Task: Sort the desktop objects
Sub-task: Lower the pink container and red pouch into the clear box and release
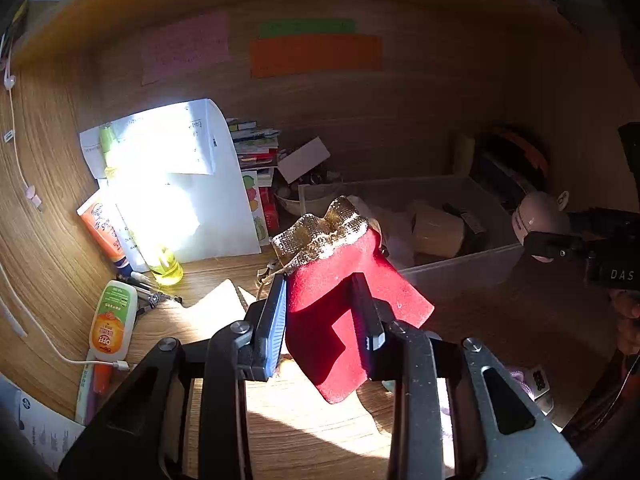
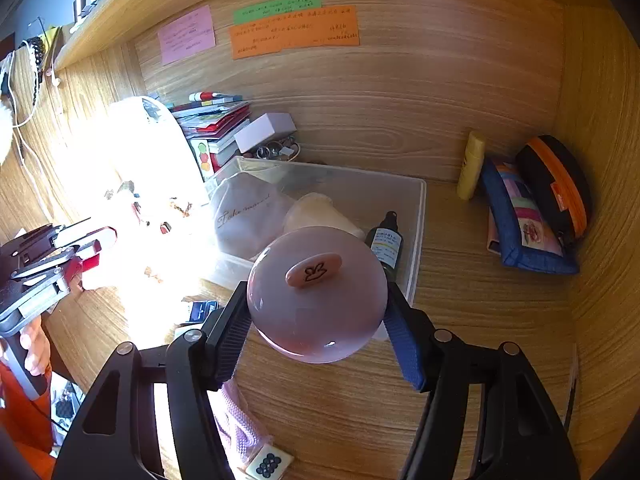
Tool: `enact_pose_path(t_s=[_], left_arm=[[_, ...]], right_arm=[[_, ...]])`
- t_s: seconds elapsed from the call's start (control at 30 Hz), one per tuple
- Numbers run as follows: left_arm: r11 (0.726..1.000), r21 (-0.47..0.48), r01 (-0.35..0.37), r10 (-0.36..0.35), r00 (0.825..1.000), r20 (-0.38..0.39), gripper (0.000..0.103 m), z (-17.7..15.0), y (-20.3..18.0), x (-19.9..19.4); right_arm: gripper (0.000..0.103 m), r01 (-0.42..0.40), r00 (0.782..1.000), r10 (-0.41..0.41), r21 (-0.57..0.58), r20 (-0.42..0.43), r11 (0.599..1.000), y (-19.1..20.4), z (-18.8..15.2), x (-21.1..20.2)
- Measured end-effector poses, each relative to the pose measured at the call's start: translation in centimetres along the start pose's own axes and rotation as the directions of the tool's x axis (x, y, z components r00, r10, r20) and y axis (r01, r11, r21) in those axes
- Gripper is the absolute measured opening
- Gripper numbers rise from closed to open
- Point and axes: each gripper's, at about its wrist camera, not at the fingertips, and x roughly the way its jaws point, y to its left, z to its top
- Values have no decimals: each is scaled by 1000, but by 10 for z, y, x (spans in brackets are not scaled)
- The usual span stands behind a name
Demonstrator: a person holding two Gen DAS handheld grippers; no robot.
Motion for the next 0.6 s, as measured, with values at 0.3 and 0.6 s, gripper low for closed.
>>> enact_pose_path(t_s=[0.3, 0.6], left_arm=[[995, -13, 100, -100, 995, -25, 31, 37, -5, 41], [979, 65, 192, -183, 975, -126, 31, 51, -49, 94]], right_arm=[[60, 6, 1000, -6, -5, -26, 1000, -10, 27, 34], [60, 25, 995, -28, -37, -96, 999, -17, 33, 68]])
